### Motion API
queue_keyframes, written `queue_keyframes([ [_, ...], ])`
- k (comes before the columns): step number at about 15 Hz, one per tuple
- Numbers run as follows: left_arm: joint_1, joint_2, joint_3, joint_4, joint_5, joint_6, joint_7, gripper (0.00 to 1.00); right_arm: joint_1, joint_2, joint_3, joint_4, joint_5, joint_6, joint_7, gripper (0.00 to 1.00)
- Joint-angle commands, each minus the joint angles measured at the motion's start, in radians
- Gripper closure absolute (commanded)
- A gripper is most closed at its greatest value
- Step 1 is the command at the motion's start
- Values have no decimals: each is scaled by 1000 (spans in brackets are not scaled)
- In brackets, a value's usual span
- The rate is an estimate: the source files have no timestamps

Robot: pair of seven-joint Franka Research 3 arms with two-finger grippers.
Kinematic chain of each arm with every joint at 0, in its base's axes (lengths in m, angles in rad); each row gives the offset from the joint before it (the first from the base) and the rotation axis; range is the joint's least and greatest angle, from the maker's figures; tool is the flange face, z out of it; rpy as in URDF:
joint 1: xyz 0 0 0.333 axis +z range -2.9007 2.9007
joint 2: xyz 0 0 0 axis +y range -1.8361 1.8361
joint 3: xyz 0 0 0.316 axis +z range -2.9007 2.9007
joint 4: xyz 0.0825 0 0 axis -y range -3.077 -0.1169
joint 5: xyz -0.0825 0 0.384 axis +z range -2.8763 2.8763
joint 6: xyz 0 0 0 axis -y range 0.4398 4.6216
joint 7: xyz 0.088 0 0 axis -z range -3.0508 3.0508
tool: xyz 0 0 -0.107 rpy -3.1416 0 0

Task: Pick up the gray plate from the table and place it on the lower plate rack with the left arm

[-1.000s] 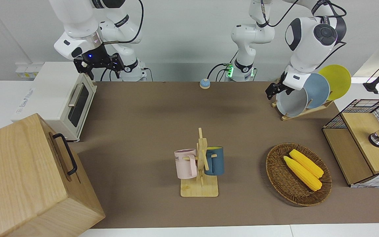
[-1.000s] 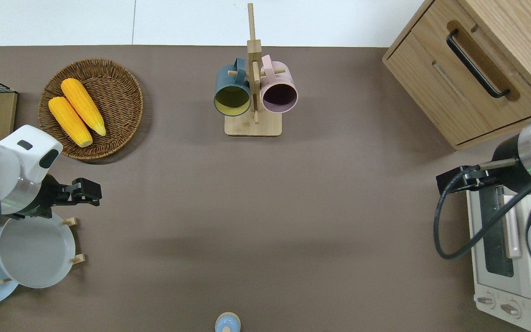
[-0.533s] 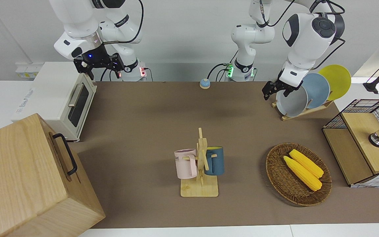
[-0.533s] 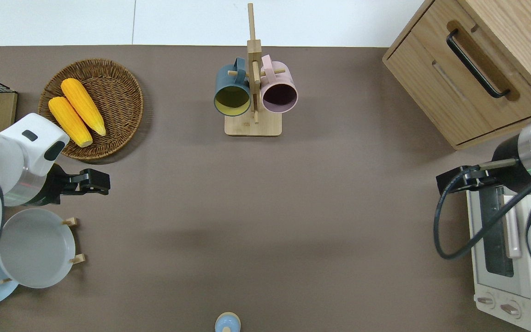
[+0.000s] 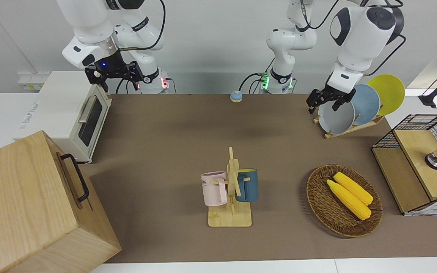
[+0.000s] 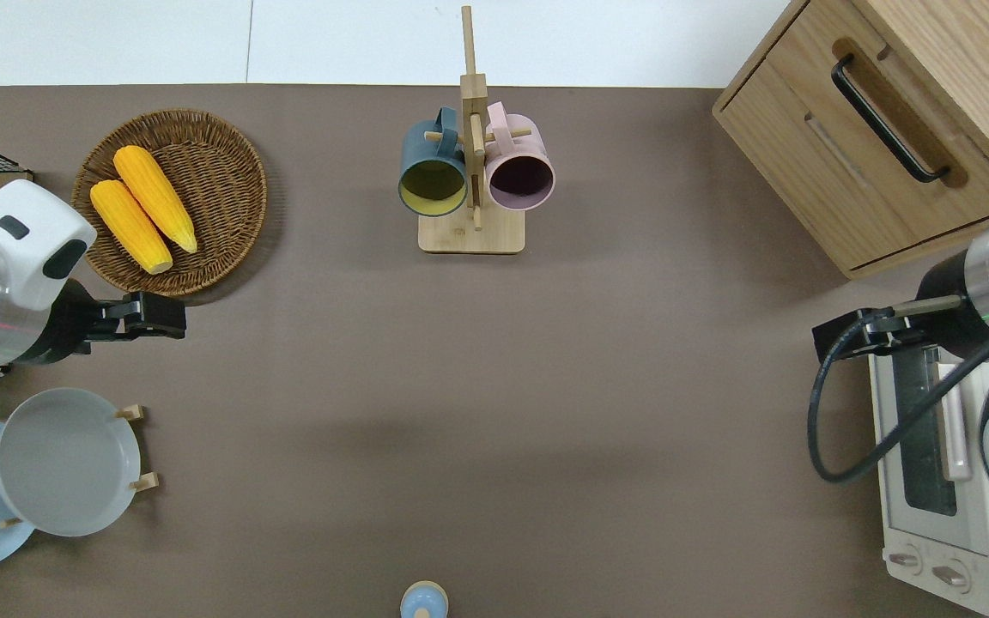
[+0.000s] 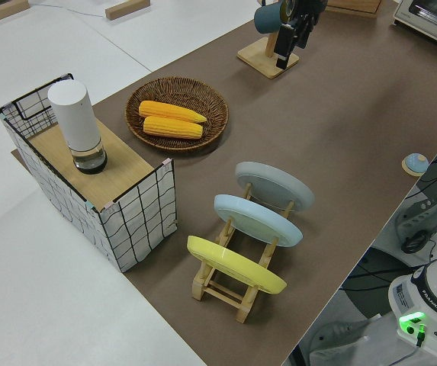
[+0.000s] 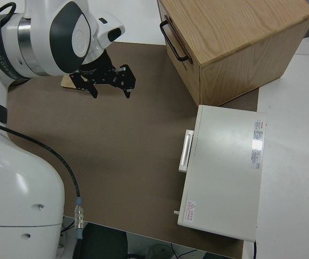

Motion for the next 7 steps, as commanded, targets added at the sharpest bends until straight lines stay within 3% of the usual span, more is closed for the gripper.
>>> queue_keyframes([
  [1, 28, 14, -19, 93, -18, -112, 26, 5, -23, -2, 20, 7, -5, -11, 12, 17],
  [7, 26, 20, -20, 114, -19, -135, 28, 2, -23, -2, 21, 7, -5, -11, 12, 17],
])
